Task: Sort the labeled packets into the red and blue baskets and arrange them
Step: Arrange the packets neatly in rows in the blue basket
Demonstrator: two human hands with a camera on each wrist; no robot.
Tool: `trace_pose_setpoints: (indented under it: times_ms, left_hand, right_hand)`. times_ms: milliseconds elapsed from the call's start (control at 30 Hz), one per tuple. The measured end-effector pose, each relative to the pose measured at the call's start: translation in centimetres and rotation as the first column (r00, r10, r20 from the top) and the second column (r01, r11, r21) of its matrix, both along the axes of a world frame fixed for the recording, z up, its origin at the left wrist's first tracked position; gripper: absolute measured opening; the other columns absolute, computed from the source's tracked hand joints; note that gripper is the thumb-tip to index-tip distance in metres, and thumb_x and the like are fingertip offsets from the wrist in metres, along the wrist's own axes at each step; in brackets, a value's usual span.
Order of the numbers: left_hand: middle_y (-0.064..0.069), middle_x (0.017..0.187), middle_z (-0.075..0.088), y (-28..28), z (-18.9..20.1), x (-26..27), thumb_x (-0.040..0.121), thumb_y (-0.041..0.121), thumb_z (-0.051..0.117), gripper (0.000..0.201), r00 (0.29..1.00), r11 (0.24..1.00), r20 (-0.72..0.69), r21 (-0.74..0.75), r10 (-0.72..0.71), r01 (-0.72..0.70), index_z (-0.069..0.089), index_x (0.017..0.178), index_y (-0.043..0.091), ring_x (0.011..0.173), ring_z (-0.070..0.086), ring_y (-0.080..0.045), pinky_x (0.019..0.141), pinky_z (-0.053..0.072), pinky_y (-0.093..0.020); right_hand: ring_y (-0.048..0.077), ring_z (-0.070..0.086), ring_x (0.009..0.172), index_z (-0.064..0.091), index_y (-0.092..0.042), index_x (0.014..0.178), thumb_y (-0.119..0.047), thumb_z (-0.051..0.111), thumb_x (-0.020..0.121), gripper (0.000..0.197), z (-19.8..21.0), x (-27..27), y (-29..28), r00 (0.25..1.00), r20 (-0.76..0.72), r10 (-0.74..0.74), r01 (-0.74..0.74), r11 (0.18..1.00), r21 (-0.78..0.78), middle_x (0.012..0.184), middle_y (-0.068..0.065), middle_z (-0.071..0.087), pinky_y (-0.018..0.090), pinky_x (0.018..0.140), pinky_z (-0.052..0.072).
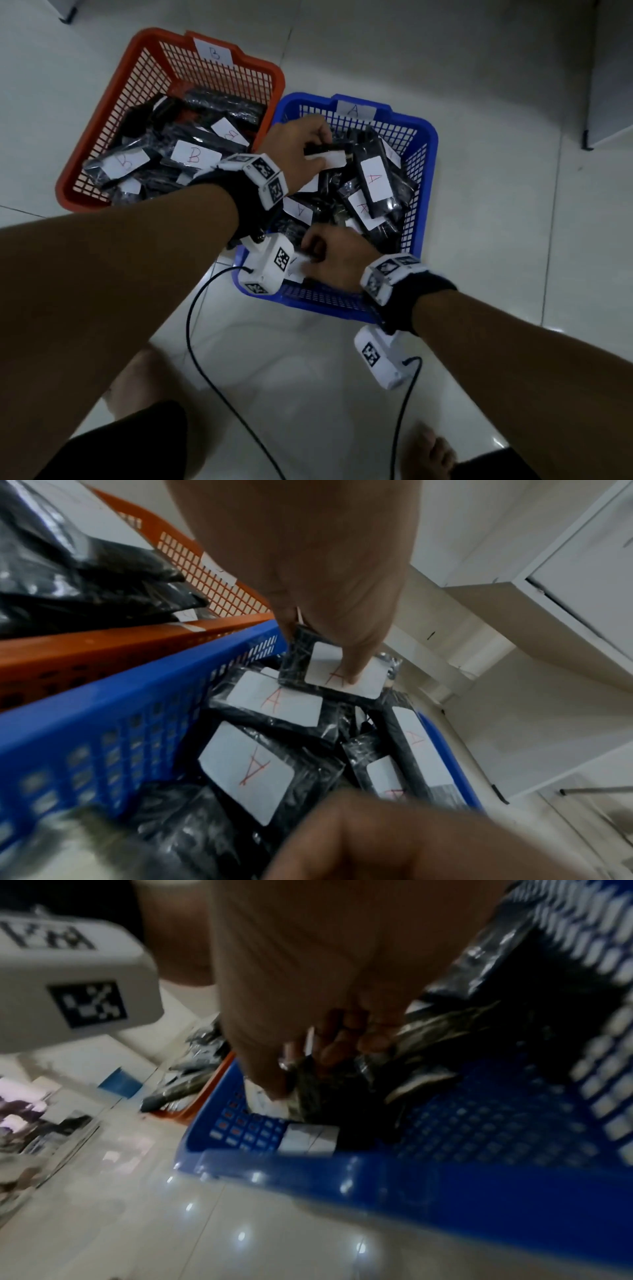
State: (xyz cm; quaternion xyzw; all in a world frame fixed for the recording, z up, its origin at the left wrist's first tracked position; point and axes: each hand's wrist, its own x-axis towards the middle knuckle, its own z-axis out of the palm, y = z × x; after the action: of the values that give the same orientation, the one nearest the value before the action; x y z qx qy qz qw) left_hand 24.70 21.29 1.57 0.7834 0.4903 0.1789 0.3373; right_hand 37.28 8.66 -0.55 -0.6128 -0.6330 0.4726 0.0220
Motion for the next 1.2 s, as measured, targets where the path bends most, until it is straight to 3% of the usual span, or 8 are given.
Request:
trace_pose_setpoints:
  times_ms: [133, 233, 333, 400, 567, 800, 967, 1200]
  left_hand:
    - [-0.005, 0.121, 0.064, 1.1, 0.0, 0.8, 0.086, 0.016, 0.065, 0.036, 0.990, 0.998, -0.137, 0.040, -0.041, 0.047, 0.061, 0.122, 0.016, 0.110, 0.060, -0.022, 0.093, 0.041, -0.023]
    - [-0.010, 0.128, 0.058, 1.1, 0.3, 0.8, 0.089, 0.023, 0.064, 0.046, 0.975, 0.993, -0.224, 0.113, 0.006, 0.019, 0.052, 0.133, 0.018, 0.109, 0.057, -0.027, 0.092, 0.043, -0.031]
    - [-0.005, 0.101, 0.061, 0.2, 0.8, 0.1, 0.084, 0.028, 0.065, 0.017, 0.965, 0.978, -0.246, 0.207, 0.085, -0.033, 0.061, 0.099, 0.020, 0.090, 0.059, -0.027, 0.080, 0.051, -0.038]
    - [0.006, 0.072, 0.061, -0.6, 1.1, -0.6, 0.082, 0.037, 0.066, 0.018, 0.927, 0.999, -0.376, 0.043, -0.014, 0.033, 0.061, 0.074, 0.022, 0.073, 0.062, -0.021, 0.069, 0.055, -0.035]
    - [0.001, 0.065, 0.065, -3.4, -0.6, -1.6, 0.075, 0.046, 0.074, 0.031, 0.624, 0.901, -0.657, -0.374, -0.423, 0.217, 0.066, 0.065, 0.018, 0.064, 0.064, -0.020, 0.061, 0.057, -0.034]
    - [-0.012, 0.106, 0.064, -5.1, -3.3, -0.8, 0.077, 0.016, 0.076, 0.040, 0.744, 0.941, -0.640, -0.335, -0.192, -0.045, 0.059, 0.112, 0.009, 0.087, 0.064, -0.027, 0.062, 0.045, -0.029]
    - [0.004, 0.111, 0.065, -4.3, -2.5, -1.1, 0.064, 0.033, 0.087, 0.036, 0.878, 0.825, -0.438, -0.557, -0.194, -0.095, 0.065, 0.091, 0.023, 0.095, 0.065, -0.021, 0.085, 0.055, -0.039]
    - [-0.001, 0.090, 0.069, -1.1, 3.2, -1.2, 0.078, 0.020, 0.077, 0.019, 0.973, 0.725, -0.223, -0.659, 0.061, -0.197, 0.071, 0.094, 0.011, 0.080, 0.067, -0.014, 0.063, 0.058, -0.022]
  right_hand:
    - [0.013, 0.057, 0.082, 0.066, -0.022, 0.096, -0.032, 0.069, 0.077, 0.021, 2.6, 3.7, 1.3, 0.968, -0.071, -0.242, 0.251, 0.900, 0.357, 0.092, -0.002, 0.063, 0.025, 0.072, 0.048]
    - [0.012, 0.057, 0.079, 0.066, -0.019, 0.095, -0.029, 0.066, 0.078, 0.020, 2.9, 5.6, 2.6, 0.881, -0.179, -0.439, 0.467, 0.744, 0.478, 0.088, -0.003, 0.064, 0.022, 0.071, 0.047]
    - [0.006, 0.056, 0.074, 0.062, -0.022, 0.100, -0.027, 0.067, 0.085, 0.017, 2.3, 6.0, 3.9, 0.769, -0.242, -0.591, 0.630, 0.639, 0.442, 0.083, -0.010, 0.061, 0.009, 0.064, 0.042]
    - [0.007, 0.057, 0.078, 0.060, -0.021, 0.106, -0.028, 0.065, 0.088, 0.020, 1.5, 5.9, 4.5, 0.732, -0.226, -0.643, 0.670, 0.618, 0.411, 0.089, -0.009, 0.061, 0.014, 0.067, 0.045]
    - [0.020, 0.056, 0.105, 0.058, -0.023, 0.114, -0.042, 0.061, 0.089, 0.032, 0.2, 5.9, 4.6, 0.768, -0.093, -0.634, 0.573, 0.615, 0.542, 0.117, 0.001, 0.055, 0.035, 0.088, 0.049]
    - [0.026, 0.056, 0.103, 0.062, -0.017, 0.111, -0.041, 0.069, 0.079, 0.040, -0.2, 6.9, 2.2, 0.867, 0.025, -0.498, 0.331, 0.610, 0.720, 0.114, 0.006, 0.055, 0.040, 0.082, 0.050]
    - [0.027, 0.049, 0.121, 0.044, -0.026, 0.140, -0.049, 0.071, 0.077, 0.071, -0.6, 7.5, 2.8, 0.913, 0.124, -0.388, 0.239, 0.757, 0.608, 0.135, 0.004, 0.048, 0.045, 0.097, 0.045]
    - [0.027, 0.043, 0.126, 0.048, -0.027, 0.139, -0.051, 0.064, 0.085, 0.062, -0.9, 6.9, 5.7, 0.900, 0.116, -0.421, 0.282, 0.763, 0.581, 0.138, 0.002, 0.047, 0.046, 0.101, 0.040]
